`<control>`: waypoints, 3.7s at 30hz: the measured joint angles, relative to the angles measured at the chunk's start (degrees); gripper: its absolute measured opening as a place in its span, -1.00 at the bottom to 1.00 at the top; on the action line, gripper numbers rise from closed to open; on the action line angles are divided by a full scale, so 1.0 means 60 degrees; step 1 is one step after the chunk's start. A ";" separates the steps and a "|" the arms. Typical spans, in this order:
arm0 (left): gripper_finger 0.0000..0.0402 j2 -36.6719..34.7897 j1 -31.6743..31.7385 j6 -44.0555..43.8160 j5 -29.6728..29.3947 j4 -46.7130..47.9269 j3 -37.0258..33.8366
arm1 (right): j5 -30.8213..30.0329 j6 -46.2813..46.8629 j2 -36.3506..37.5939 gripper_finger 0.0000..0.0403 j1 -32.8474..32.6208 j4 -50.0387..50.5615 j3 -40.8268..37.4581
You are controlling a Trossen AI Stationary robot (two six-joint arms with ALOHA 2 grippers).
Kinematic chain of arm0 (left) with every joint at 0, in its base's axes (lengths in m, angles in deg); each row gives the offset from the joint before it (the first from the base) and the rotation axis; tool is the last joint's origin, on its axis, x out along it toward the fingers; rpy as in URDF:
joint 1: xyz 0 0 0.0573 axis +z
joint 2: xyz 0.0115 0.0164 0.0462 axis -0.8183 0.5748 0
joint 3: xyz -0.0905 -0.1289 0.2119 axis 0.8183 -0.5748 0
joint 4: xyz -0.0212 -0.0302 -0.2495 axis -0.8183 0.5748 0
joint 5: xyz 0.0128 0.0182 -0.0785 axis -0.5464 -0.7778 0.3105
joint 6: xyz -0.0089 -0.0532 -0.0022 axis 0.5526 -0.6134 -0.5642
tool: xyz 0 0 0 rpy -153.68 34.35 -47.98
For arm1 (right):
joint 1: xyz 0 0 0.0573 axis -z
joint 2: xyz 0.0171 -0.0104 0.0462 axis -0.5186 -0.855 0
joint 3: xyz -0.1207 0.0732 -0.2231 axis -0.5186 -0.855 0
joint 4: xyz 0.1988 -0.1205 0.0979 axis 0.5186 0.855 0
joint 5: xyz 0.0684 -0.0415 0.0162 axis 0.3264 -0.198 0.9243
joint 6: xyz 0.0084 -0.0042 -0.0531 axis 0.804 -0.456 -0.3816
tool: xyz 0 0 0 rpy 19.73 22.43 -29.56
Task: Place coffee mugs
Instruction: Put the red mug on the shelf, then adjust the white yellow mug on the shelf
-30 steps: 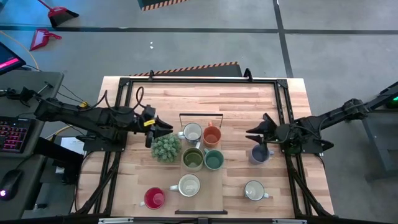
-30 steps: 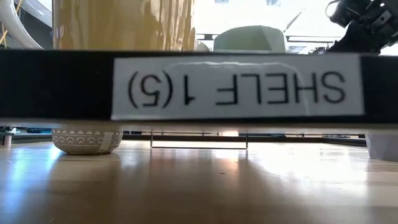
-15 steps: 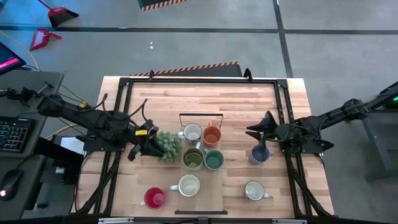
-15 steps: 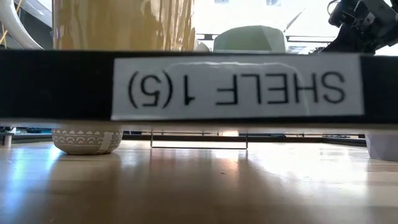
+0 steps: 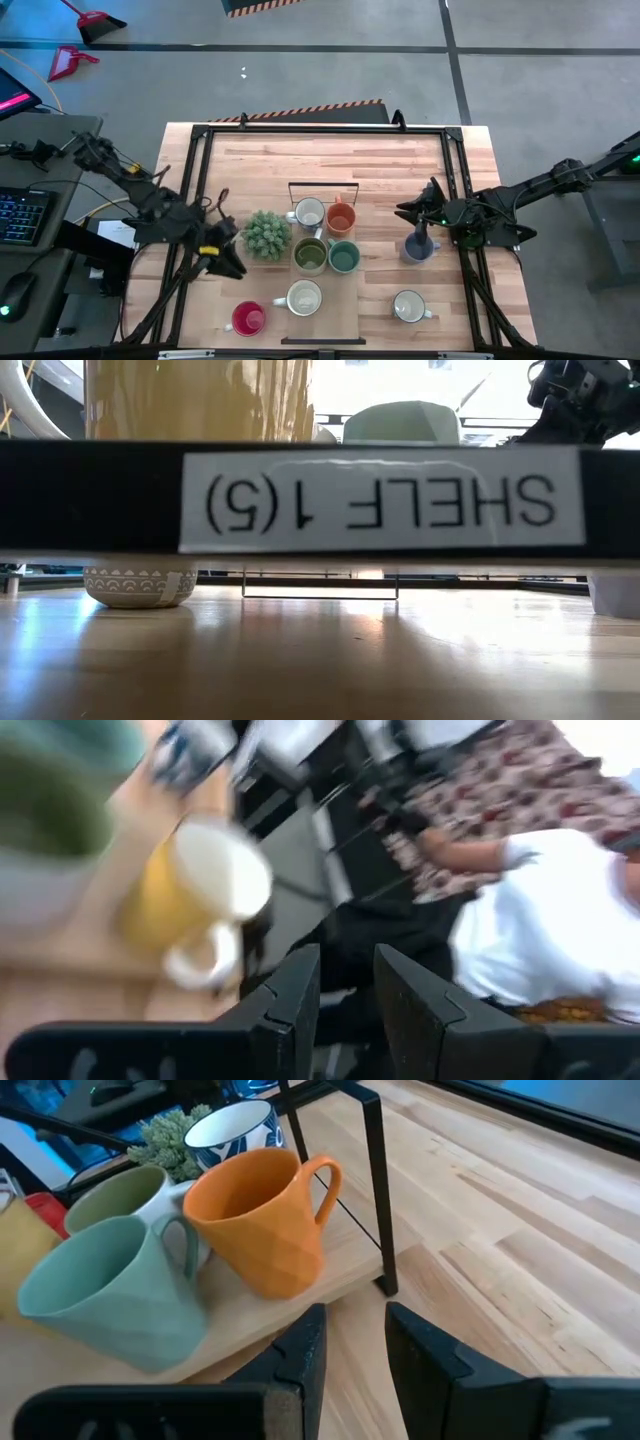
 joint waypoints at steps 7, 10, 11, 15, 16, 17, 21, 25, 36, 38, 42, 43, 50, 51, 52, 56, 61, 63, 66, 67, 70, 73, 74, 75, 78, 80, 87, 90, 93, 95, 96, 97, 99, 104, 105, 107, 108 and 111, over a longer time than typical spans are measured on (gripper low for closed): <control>-0.56 0.0618 -0.0965 -0.2617 -0.1197 0.1818 -0.0007 | 0.0002 0.0075 -0.0004 -0.57 0.0001 0.0001 0.0000; -0.56 0.1182 -0.1095 -0.3447 -0.1098 0.2107 -0.0007 | -0.0009 0.0131 -0.0004 -0.57 0.0001 0.0008 0.0002; -0.56 0.1383 -0.1133 -0.3709 -0.0989 0.2130 -0.0007 | -0.0012 0.0131 -0.0004 -0.57 0.0001 0.0033 0.0004; -0.56 0.2093 -0.1316 -0.4578 -0.0638 0.1946 -0.0007 | -0.0034 0.0131 -0.0004 -0.57 -0.0001 0.0088 0.0004; -0.56 0.2234 -0.1368 -0.4756 -0.0639 0.1862 -0.0007 | -0.0034 0.0128 -0.0004 -0.57 0.0001 0.0099 0.0004; -0.56 0.2365 -0.1425 -0.4898 -0.0635 0.1824 -0.0007 | -0.0041 0.0124 -0.0004 -0.57 0.0001 0.0106 0.0004; -0.56 0.2831 -0.1583 -0.5821 -0.0631 0.1807 -0.0007 | -0.0053 0.0051 -0.0004 -0.57 0.0001 0.0170 0.0004; -0.56 0.3140 -0.1627 -0.6621 -0.0628 0.1794 -0.0007 | 0.0055 0.0032 -0.0004 -0.57 0.0001 0.0316 0.0004; -0.56 0.4301 -0.1622 -0.6673 -0.0693 0.3740 0.1723 | 0.0609 0.0025 -0.0004 -0.57 -0.0003 0.1013 0.0004; -0.56 0.4538 -0.1622 -0.6680 -0.0690 0.4424 0.2123 | 0.0657 0.0029 -0.0004 -0.57 -0.0003 0.1013 0.0004; -0.56 0.5104 -0.1622 -0.6800 -0.0635 0.5090 0.2675 | 0.0741 0.0029 -0.0004 -0.57 -0.0003 0.1014 0.0004; -0.56 0.5254 -0.1622 -0.6827 -0.0561 0.5090 0.2795 | 0.0803 0.0029 -0.0004 -0.57 -0.0003 0.1021 0.0004; -0.56 0.6333 -0.1677 -0.6931 -0.0166 0.5072 0.3300 | 0.1099 -0.0131 -0.0004 -0.57 -0.0003 0.1083 0.0007; -0.56 0.6429 -0.1675 -0.6999 -0.0089 0.5080 0.3360 | 0.1099 -0.0135 -0.0004 -0.57 -0.0003 0.1083 0.0004; -0.56 0.6542 -0.1670 -0.7034 -0.0006 0.5070 0.3423 | 0.1108 -0.0140 -0.0004 -0.57 -0.0003 0.1083 0.0004; -0.56 0.6867 -0.1673 -0.7093 0.0086 0.5093 0.3612 | 0.1427 -0.0152 -0.0004 -0.57 -0.0003 0.1102 0.0004; -0.56 0.6930 -0.1672 -0.7167 0.0069 0.5487 0.3707 | 0.1789 -0.0150 -0.0004 -0.57 -0.0003 0.1211 0.0004; -0.56 0.6931 -0.1669 -0.7322 0.0015 0.5872 0.3689 | 0.1840 -0.0150 -0.0004 -0.57 -0.0003 0.1210 0.0005; -0.56 0.7047 -0.1673 -0.7446 0.0046 0.6074 0.3604 | 0.1842 -0.0149 -0.0004 -0.57 -0.0003 0.1214 0.0004; -0.56 0.7051 -0.1676 -0.7483 0.0108 0.6012 0.3603 | 0.1842 -0.0151 -0.0004 -0.57 -0.0003 0.1214 0.0005; -0.56 0.6978 -0.1677 -0.7509 0.0115 0.5990 0.3650 | 0.1842 -0.0153 -0.0004 -0.57 -0.0003 0.1265 0.0004; -0.56 0.7002 -0.1677 -0.7576 0.0106 0.6085 0.3628 | 0.1845 -0.0150 0.0000 -0.57 -0.0003 0.1421 0.0007; -0.56 0.6985 -0.1677 -0.7616 0.0108 0.6057 0.3637 | 0.1842 -0.0153 0.0004 -0.57 -0.0003 0.1510 0.0005; -0.56 0.6983 -0.1671 -0.7640 0.0112 0.6029 0.3643 | 0.1843 -0.0153 0.0004 -0.57 -0.0003 0.1570 0.0005; -0.56 0.6989 -0.1673 -0.7669 0.0116 0.6058 0.3640 | 0.1842 -0.0293 0.0007 -0.57 -0.0003 0.1707 0.0007; -0.56 0.6989 -0.1670 -0.7670 0.0110 0.6053 0.3643 | 0.1842 -0.0302 0.0007 -0.57 -0.0003 0.1740 0.0004; -0.56 0.6985 -0.1670 -0.7735 0.0115 0.6113 0.3643 | 0.1813 -0.0301 0.0007 -0.57 -0.0003 0.1761 0.0007; -0.56 0.6978 -0.1670 -0.7749 0.0115 0.6176 0.3643 | 0.1813 -0.0299 0.0007 -0.57 -0.0003 0.1781 0.0007; -0.56 0.6978 -0.1662 -0.7802 0.0074 0.6235 0.3645 | 0.1813 -0.0299 0.0007 -0.57 -0.0003 0.1778 0.0007; -0.56 0.6978 -0.1662 -0.7806 0.0037 0.6368 0.3646 | 0.1810 -0.0299 0.0007 -0.57 -0.0003 0.1778 0.0005; -0.56 0.6977 -0.1662 -0.7790 0.0008 0.6398 0.3646 | 0.1810 -0.0299 0.0007 -0.57 -0.0003 0.1778 0.0007; -0.56 0.6974 -0.1658 -0.7740 -0.0038 0.6414 0.3646 | 0.1810 -0.0300 0.0007 -0.57 -0.0003 0.1778 0.0007; -0.56 0.6967 -0.1638 -0.7756 -0.0026 0.6352 0.3646 | 0.1809 -0.0299 0.0007 -0.57 -0.0003 0.1778 0.0007; -0.56 0.6870 -0.1567 -0.7472 0.0033 0.6638 0.4285 | 0.1809 -0.0299 0.0007 -0.57 -0.0003 0.1779 0.0007; -0.56 0.6834 -0.1502 -0.7312 0.0008 0.6972 0.4542 | 0.1809 -0.0299 0.0007 -0.57 -0.0003 0.1778 0.0007; -0.56 0.6796 -0.1348 -0.7035 -0.0003 0.7561 0.5219 | 0.1809 -0.0247 0.0007 -0.57 -0.0003 0.1763 0.0007; -0.56 0.6796 -0.1284 -0.6875 -0.0078 0.7837 0.5572 | 0.1815 -0.0106 0.0006 -0.57 -0.0003 0.1703 0.0006; -0.56 0.6797 -0.1256 -0.6016 -0.1211 0.8323 0.6597 | 0.1952 0.0351 -0.0056 -0.57 -0.0004 0.1256 0.0007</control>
